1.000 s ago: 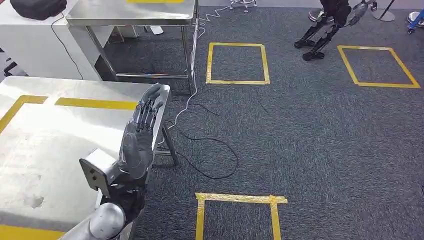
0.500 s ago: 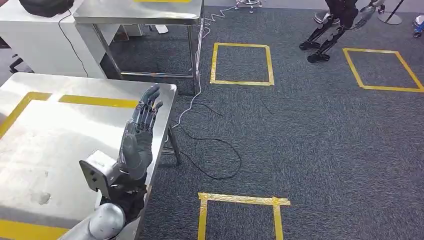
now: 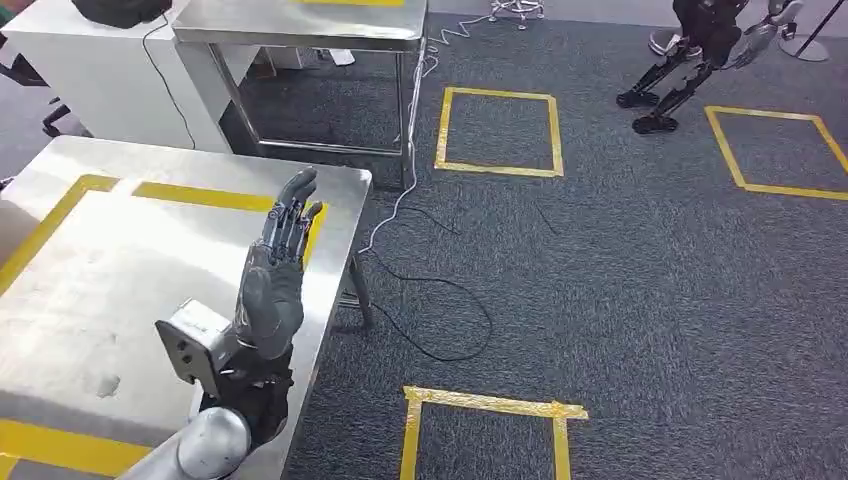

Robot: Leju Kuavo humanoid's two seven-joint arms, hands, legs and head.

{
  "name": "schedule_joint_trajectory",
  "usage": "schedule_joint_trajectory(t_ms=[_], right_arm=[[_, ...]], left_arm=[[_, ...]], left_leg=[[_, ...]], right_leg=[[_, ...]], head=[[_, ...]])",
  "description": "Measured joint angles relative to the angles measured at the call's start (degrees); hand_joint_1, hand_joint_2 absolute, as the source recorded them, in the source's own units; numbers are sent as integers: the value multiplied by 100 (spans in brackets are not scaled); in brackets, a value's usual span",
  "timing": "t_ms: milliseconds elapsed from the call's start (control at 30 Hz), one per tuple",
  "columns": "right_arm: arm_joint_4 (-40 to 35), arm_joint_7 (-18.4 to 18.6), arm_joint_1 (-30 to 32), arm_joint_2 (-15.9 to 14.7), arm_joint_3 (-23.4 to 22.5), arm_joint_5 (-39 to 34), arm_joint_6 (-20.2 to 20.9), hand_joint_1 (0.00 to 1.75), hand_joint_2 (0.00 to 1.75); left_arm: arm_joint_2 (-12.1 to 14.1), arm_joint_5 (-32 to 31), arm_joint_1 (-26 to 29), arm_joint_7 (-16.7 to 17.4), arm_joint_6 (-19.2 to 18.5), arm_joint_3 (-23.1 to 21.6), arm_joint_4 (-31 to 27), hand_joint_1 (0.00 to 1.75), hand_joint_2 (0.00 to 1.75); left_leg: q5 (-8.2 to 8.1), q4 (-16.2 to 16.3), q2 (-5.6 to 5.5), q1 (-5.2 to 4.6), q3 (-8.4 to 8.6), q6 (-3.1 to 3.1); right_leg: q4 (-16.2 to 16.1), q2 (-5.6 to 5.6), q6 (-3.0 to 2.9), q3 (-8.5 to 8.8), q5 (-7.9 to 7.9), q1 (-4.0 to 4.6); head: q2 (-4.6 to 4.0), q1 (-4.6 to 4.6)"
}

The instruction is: Take the parts from the cabinet and place them on the table.

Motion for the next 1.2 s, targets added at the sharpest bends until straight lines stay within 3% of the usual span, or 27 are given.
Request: schedule_joint_trajectory(t_ms=[67, 100, 133, 167, 267, 300, 333, 400, 433, 467, 500, 567, 600, 633, 667, 733, 767, 800, 833, 900, 933, 967, 1000, 1067, 1100, 1133, 1200], right_arm=[[0, 0, -2, 0, 0, 2, 0, 0, 0], [0, -2, -15, 13, 0, 2, 0, 0, 0], [0, 0, -36, 17, 0, 4, 0, 0, 0], [-2, -2, -56, 22, 0, 4, 2, 0, 0], [-11, 0, -32, 22, 0, 13, 2, 0, 0], [-9, -2, -23, 20, -2, 26, 0, 0, 0], [-7, -2, -24, 17, -2, 31, 2, 0, 0], [-7, -2, -27, 11, -7, 42, 0, 0, 0], [-7, -2, -14, 11, -7, 46, 2, 0, 0], [-4, -2, 2, 11, -9, 46, 0, 0, 0], [-2, -2, 5, 11, -9, 48, 0, 0, 0], [-4, -2, 1, 26, -9, 55, 0, 0, 0], [0, -2, 14, 26, -13, 52, -2, 0, 0], [0, -2, -22, 28, -13, 61, 9, 0, 0], [0, -4, -13, 31, -20, 55, 7, 0, 0], [0, -4, 6, 48, -20, 61, 11, 0, 0], [-7, -4, -18, 50, -17, 63, 13, 0, 0], [-7, -7, -31, 46, -22, 63, 9, 0, 0], [-4, -7, -46, 29, -26, 61, 9, 0, 0], [-9, -7, -71, 31, -31, 68, 9, 0, 0], [-9, -7, -46, 37, -31, 68, 9, 0, 0], [-9, -7, -34, 37, -31, 70, 9, 0, 0], [-5, -7, -6, 35, -33, 70, 4, 0, 0], [0, -20, 25, 22, -37, 74, -2, 0, 0], [0, -22, 34, 17, -37, 74, -2, 0, 0], [7, -26, 27, 9, -37, 74, -2, 0, 0], [4, -44, -39, 2, -39, 90, -9, 0, 0]], left_arm=[[2, -26, 9, 7, 0, -9, 0, 0, 0], [2, -44, 11, 11, 0, -11, 0, 0, 0], [2, -55, 5, 22, 0, -13, -2, 0, 0], [2, -57, 12, 37, 0, -17, -4, 0, 0], [0, -66, 13, 37, 2, -35, -26, 0, 0], [2, -72, 9, 31, 11, -33, -33, 0, 0], [0, -74, 5, 28, 22, -33, -37, 0, 0], [2, -74, 45, 39, 35, -35, -29, 0, 0], [2, -74, 66, 37, 39, -35, -31, 0, 0], [2, -74, 73, 39, 44, -35, -31, 0, 0], [2, -72, 77, 39, 46, -35, -31, 0, 0], [2, -72, 79, 37, 50, -35, -33, 0, 0], [4, -72, 77, 42, 50, -35, -22, 0, 0], [4, -74, 102, 37, 52, -39, -24, 0, 0], [7, -72, 101, 33, 52, -46, -33, 0, 0], [11, -72, 85, 9, 52, -46, -33, 0, 0], [7, -72, 85, 4, 52, -46, -46, 0, 0], [9, -74, 85, -6, 52, -46, -57, 0, 0], [13, -74, 80, -13, 52, -44, -57, 0, 0], [13, -72, 85, -9, 50, -44, -50, 0, 0], [13, -72, 88, -9, 50, -44, -48, 0, 0], [13, -72, 95, -9, 50, -46, -46, 0, 0], [13, -72, 94, -9, 50, -46, -46, 0, 0], [11, -79, 95, -9, 63, -46, -48, 0, 0], [11, -90, 98, -11, 72, -46, -46, 0, 0], [11, -107, 96, -13, 85, -48, -44, 0, 0], [11, -137, 108, -9, 103, -48, -52, 0, 0]], left_leg=[[-92, 8, -7, 15, 135, -71], [-136, 12, -8, -8, 164, -116], [-214, 61, -1, -31, 153, -156], [-242, 44, 15, -26, 169, -169], [-393, 41, 99, 51, 325, -277], [-411, 290, 62, 52, 254, -285], [-511, 745, 34, 49, -21, -291], [-756, 1905, 2, 50, -911, -298], [-702, 2221, 1, 50, -1287, -289], [-469, 2223, 0, 49, -1507, -273], [-58, 1959, -3, 49, -1597, -253], [929, 934, -27, 39, -1439, -209], [831, 994, -82, 4, -1431, -214], [884, 900, -69, -40, -1358, -164], [771, 871, -30, -57, -1308, -118], [726, 876, -26, -64, -1284, -62], [641, 750, -15, -27, -1146, -22], [360, 459, -12, -13, -858, -45], [303, 416, 14, -13, -792, -31], [205, 352, 95, -22, -646, 9], [132, 351, 115, -25, -566, 14], [53, 350, 130, -34, -466, 18], [-24, 350, 135, -41, -347, 14], [-204, 343, 198, -61, -55, 10], [-285, 316, 236, -48, 16, -2], [-326, 318, 248, -86, 64, -44], [-340, 321, 321, -79, 15, -89]], right_leg=[[-1065, -89, 49, 528, 539, -67], [-1219, -158, 84, 636, 345, -18], [-1334, -126, -48, 693, 282, -9], [-1309, -119, -126, 678, 258, 10], [-1317, -17, -298, 823, 144, 34], [-1323, -7, -356, 923, 85, 37], [-1330, 14, -393, 1000, 26, 45], [-1330, 75, -409, 1164, -137, 54], [-1331, 108, -407, 1262, -228, 58], [-1332, 142, -400, 1372, -320, 58], [-1334, 180, -391, 1514, -428, 56], [-1361, 256, -357, 1847, -658, 32], [-1457, 280, -311, 1914, -735, 18], [-1428, 302, -246, 1938, -753, 16], [-1496, 334, -202, 1960, -721, -4], [-1658, 332, -144, 2058, -670, -15], [-1714, 303, -124, 2180, -706, -19], [-1482, 158, -121, 2082, -758, -10], [-1020, 92, -117, 1756, -873, -2], [159, 70, -93, 855, -1113, 37], [560, 69, -89, 442, -1076, 43], [652, 67, -87, 172, -862, 41], [476, 63, -96, 64, -513, 42], [-396, 3, -174, 161, 420, 73], [-640, -135, -250, 261, 620, 123], [-642, -240, -279, 245, 589, 197], [-920, -211, -349, 347, 391, 214]], head=[[0, 2], [0, 11], [0, 53], [0, 11], [0, -26], [0, -68], [0, -72], [0, -89], [0, -92], [0, -92], [0, -96], [0, -92], [0, -41], [-9, -24], [-7, -52], [-4, -48], [-4, -57], [-4, -18], [-4, 13], [-4, 18], [-4, 15], [-4, 17], [-4, 15], [-4, 22], [-4, 24], [-7, 37], [-4, 33]])
